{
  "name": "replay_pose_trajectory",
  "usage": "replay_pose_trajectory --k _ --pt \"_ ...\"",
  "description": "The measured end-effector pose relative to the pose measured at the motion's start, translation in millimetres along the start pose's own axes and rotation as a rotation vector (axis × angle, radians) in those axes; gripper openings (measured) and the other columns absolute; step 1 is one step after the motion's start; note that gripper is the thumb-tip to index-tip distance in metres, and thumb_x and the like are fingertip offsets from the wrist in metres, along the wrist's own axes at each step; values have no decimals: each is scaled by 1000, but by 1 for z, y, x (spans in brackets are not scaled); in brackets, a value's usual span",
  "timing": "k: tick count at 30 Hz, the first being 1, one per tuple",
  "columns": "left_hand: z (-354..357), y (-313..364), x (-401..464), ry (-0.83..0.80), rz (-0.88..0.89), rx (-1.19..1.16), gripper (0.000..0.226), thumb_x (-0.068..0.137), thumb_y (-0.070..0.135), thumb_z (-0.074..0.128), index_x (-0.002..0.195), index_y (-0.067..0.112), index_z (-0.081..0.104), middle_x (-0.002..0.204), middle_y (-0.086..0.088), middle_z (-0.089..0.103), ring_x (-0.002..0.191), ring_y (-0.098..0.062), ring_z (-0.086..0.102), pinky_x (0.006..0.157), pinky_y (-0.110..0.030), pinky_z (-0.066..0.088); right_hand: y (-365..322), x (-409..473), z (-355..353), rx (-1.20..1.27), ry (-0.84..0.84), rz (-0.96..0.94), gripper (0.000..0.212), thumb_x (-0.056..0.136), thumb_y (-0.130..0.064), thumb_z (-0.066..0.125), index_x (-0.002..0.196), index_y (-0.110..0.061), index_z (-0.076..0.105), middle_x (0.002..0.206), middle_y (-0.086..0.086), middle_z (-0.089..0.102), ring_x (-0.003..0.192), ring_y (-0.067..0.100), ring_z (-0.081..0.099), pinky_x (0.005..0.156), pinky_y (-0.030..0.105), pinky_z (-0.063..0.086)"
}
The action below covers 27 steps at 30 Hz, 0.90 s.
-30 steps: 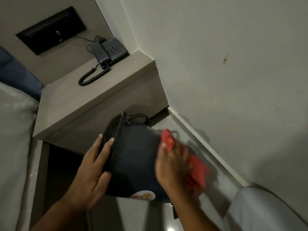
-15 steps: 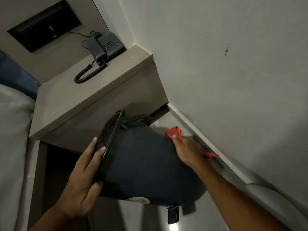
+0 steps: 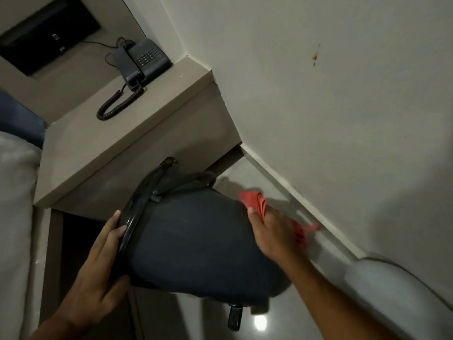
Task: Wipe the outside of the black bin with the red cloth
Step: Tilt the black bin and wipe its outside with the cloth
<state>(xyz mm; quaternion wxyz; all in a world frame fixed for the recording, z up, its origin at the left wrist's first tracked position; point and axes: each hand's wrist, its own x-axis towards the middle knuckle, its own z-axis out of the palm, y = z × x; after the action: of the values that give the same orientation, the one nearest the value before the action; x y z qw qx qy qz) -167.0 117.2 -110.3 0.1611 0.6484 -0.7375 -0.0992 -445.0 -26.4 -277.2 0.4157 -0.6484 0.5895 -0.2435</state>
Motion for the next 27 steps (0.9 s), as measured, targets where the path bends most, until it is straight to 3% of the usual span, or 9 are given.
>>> replay_pose_trajectory --k 3,7,9,12,14,18,20,22,27 --pt "1 3 0 22 -70 -59 88 71 29 53 153 28 20 162 -13 17 149 -25 16 112 -41 29 -42 20 3 -11 -6 -58 53 97 -59 26 103 -23 65 90 4 66 94 30 65 86 43 46" --pt "3 2 3 16 -76 -25 85 73 32 52 152 24 21 163 -8 14 149 -18 15 109 -38 24 -113 -13 36 -113 164 -334 55 97 -59 23 137 -33 51 144 1 53 130 31 46 107 56 30" --pt "4 0 3 44 -103 -50 81 75 32 50 150 22 23 161 -9 18 148 -14 17 110 -33 31 -106 -48 51 -173 99 -657 59 96 -60 32 149 -36 36 161 -3 30 145 35 27 113 61 18" --pt "4 -4 1 90 -172 -126 77 77 29 45 151 21 22 156 -13 26 145 -26 25 114 -50 29 -41 -74 55 -307 75 -1085 69 86 -54 57 150 -39 37 165 -3 23 149 41 17 113 67 13" --pt "2 -6 2 69 -199 -131 78 77 27 43 152 18 22 158 -10 27 145 -26 25 113 -57 28 -7 -81 48 -400 114 -961 73 82 -52 58 150 -42 33 163 0 27 149 41 20 112 68 20" --pt "2 3 11 42 -154 -58 73 85 33 41 154 29 17 163 -5 18 149 -22 17 114 -52 22 1 -71 29 -34 275 -58 73 92 -51 44 154 -36 7 158 7 35 141 37 36 110 58 36" --pt "3 13 19 64 -190 -15 70 87 40 37 153 34 15 163 -2 15 147 -19 16 112 -47 23 -15 -58 26 40 236 127 64 97 -46 40 151 -34 6 162 7 28 146 39 27 114 59 29" --pt "6 27 32 108 -261 -3 64 90 48 33 151 39 17 162 1 15 143 -19 19 110 -46 25 -40 -53 28 -164 221 20 56 99 -48 29 149 -32 8 165 3 20 150 38 13 118 60 16" --pt "18 61 70 200 -330 56 64 94 61 17 151 34 23 159 -7 24 142 -27 23 110 -52 25 -96 -74 48 -149 104 -650 57 101 -54 25 155 -37 19 166 -2 17 152 37 9 119 59 6"
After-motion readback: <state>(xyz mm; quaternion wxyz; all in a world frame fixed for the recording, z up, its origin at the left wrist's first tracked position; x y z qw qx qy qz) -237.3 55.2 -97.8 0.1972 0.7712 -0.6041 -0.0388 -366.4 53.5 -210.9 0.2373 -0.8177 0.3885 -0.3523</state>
